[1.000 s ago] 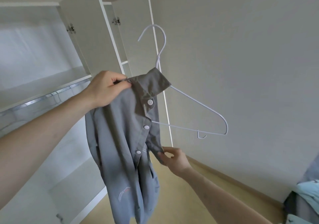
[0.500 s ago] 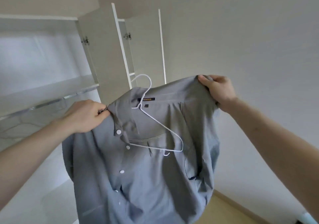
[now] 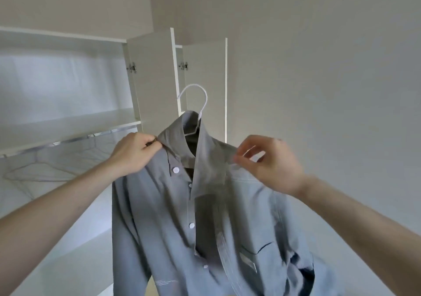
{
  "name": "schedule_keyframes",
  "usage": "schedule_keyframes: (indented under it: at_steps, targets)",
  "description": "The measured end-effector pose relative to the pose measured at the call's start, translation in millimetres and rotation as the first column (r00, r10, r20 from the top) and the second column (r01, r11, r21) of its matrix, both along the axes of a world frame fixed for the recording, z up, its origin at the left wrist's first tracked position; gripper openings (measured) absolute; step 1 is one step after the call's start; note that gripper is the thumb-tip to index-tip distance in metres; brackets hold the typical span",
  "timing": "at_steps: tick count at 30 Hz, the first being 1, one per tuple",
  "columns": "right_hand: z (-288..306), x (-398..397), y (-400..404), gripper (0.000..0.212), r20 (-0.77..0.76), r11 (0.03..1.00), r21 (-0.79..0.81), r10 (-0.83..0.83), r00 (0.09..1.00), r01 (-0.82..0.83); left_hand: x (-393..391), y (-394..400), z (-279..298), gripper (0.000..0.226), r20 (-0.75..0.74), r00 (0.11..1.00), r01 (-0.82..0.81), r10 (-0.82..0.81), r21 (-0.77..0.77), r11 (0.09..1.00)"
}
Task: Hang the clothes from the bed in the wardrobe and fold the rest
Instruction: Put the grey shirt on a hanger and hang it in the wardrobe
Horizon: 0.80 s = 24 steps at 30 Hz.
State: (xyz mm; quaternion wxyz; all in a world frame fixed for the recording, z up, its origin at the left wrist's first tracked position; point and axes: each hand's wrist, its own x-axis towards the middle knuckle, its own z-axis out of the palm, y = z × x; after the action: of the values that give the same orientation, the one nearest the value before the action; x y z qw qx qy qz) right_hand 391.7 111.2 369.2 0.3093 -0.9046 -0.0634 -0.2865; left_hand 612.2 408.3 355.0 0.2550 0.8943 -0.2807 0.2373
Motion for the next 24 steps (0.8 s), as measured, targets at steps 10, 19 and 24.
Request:
schedule_keyframes:
  at_steps: [10,19,24]
  targets:
    - [-65,25,-57,0.042,-0.246,0.992,0.027,-0.112,0.963,0.123,1,-3,-13,0.046,-0.062,0.997,0.036,-0.04,-0.067,0.997]
    - [-92,38,16,0.033,-0.32,0.917,0.398,0.119,0.94,0.02,-13,-21,-43,0.037,-0.331,0.936,0.12,-0.116,-0.009,0.993]
    - [-115,54,26,0.032,-0.271,0.853,0.519,0.105,0.957,0.054,-15,16,-49,0.017,-0.524,0.829,0.12,-0.197,-0.177,0.977]
